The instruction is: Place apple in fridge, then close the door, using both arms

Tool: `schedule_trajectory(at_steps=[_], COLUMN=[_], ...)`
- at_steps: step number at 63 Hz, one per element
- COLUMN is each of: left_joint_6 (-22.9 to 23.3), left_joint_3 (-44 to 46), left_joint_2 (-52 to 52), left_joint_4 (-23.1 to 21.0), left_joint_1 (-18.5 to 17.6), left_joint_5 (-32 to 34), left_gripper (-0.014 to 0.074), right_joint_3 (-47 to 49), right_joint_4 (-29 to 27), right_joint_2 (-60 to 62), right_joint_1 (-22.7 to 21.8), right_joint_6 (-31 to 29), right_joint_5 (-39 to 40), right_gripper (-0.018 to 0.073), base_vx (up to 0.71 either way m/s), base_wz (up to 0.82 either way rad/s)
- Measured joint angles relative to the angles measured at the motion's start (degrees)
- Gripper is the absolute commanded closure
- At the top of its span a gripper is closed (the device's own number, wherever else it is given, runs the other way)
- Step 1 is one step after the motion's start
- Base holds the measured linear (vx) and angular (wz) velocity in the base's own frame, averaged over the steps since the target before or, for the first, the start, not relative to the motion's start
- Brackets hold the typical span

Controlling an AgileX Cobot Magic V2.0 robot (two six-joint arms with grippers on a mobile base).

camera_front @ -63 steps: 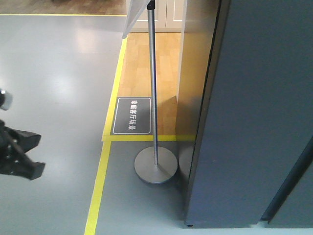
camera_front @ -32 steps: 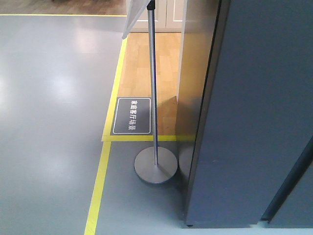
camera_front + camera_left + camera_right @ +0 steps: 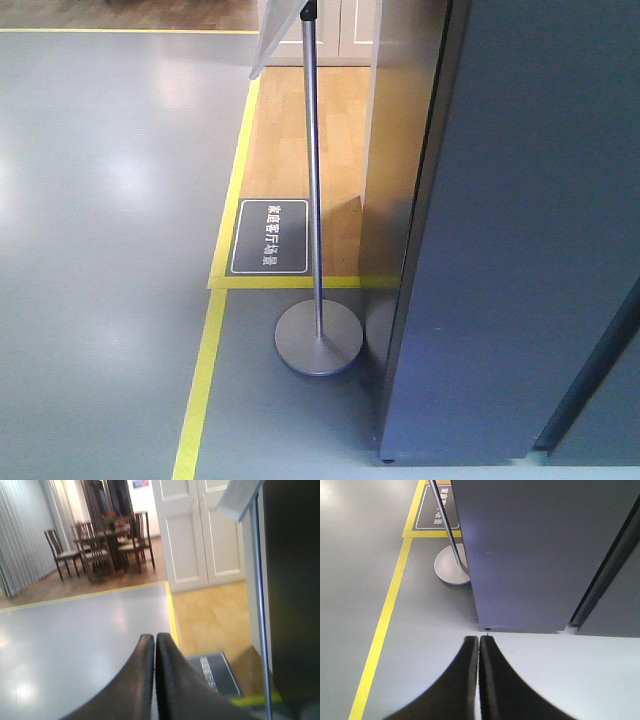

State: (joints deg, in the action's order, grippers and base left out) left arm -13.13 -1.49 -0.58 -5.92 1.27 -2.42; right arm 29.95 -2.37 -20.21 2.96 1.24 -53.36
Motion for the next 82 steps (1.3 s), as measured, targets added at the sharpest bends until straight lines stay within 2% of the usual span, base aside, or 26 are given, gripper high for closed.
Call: schedule_trajectory(at_steps=[29, 38, 54, 82], left_joint_6=[0.03, 2.35, 12.19, 11.99], left_joint_3=[0.0, 0.0, 0.0, 0.0], left_joint_2=[0.0, 0.0, 0.0, 0.0], left_joint_4=[-0.17, -0.62, 7.78, 8.74], left_joint_1=[0.0, 0.0, 0.0, 0.0], left_joint_5=[0.73, 0.73, 0.73, 0.79], left_gripper=[0.0603, 0.0603, 0.0603, 0.0603], right_joint_3=[0.0, 0.0, 0.0, 0.0], right_joint_4=[-0.05, -0.05, -0.05, -0.05], right_joint_2=[0.0, 0.0, 0.0, 0.0], right_joint_1=[0.0, 0.0, 0.0, 0.0], right_joint_6=[-0.16, -0.16, -0.21, -0.4], right_joint_5=[-0.07, -0.07, -0.07, -0.11], right_gripper=[0.0563, 0.0563, 0.0563, 0.0563], base_vx=[0.0, 0.0, 0.0, 0.0], base_wz=[0.0, 0.0, 0.0, 0.0])
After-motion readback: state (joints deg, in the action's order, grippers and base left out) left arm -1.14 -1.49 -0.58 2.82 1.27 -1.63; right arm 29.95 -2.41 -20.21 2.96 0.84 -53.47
